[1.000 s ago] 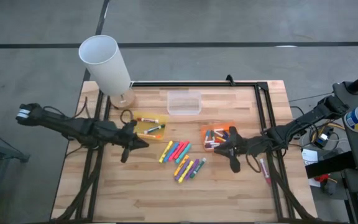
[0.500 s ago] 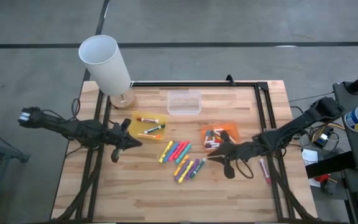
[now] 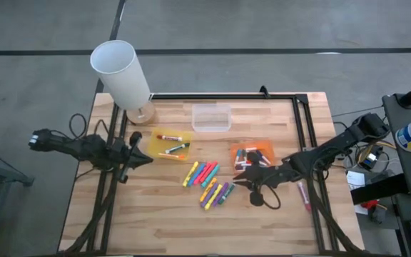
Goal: Pick & Place Markers
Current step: Put the large purple highlighter pen into the transparent bin
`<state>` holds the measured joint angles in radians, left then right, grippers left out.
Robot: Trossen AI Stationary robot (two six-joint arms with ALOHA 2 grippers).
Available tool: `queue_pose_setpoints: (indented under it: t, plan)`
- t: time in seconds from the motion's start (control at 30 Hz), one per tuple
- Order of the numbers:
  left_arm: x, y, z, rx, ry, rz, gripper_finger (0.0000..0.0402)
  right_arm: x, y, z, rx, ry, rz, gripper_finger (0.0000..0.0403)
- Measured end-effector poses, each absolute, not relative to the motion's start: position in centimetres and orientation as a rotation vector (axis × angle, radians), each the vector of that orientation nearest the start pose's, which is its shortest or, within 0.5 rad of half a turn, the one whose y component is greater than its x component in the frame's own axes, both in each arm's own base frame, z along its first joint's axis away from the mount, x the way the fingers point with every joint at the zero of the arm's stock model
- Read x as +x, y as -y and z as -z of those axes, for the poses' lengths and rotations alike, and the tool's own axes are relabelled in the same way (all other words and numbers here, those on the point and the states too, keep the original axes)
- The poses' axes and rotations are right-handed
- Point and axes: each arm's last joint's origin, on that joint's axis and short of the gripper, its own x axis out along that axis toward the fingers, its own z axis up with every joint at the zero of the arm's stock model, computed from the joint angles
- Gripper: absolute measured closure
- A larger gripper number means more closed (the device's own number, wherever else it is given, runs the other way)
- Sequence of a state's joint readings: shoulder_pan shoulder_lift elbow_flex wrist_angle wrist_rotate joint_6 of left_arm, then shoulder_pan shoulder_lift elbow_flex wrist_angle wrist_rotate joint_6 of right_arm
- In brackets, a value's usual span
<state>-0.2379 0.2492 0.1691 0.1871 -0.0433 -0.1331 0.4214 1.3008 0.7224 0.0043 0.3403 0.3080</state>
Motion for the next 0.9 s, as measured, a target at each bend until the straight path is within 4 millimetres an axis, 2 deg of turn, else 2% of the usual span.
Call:
queue_pose_setpoints:
  t: [0.2,0.4,0.57,0.7,0.9]
  plan:
    - [10.2,2.3,-20.8,-0.086,0.138,0.195,0.0401,26.0,-9.9,-22.9,0.039,-0.537,0.010,0.0346]
    - [10.3,2.2,-18.0,-0.071,0.107,0.147,0.0401,26.2,-9.3,-22.9,0.012,-0.552,0.026,0.0346]
    - [10.3,2.2,-16.0,-0.085,-0.087,0.127,0.0401,26.1,-9.3,-22.9,0.003,-0.565,-0.010,0.0346]
    - [10.4,2.2,-15.7,-0.163,-0.135,0.130,0.0401,26.1,-9.3,-22.8,-0.021,-0.577,-0.023,0.0346]
    - [10.4,2.2,-15.6,-0.171,-0.142,0.129,0.0401,26.2,-9.0,-22.7,-0.104,-0.586,-0.056,0.0346]
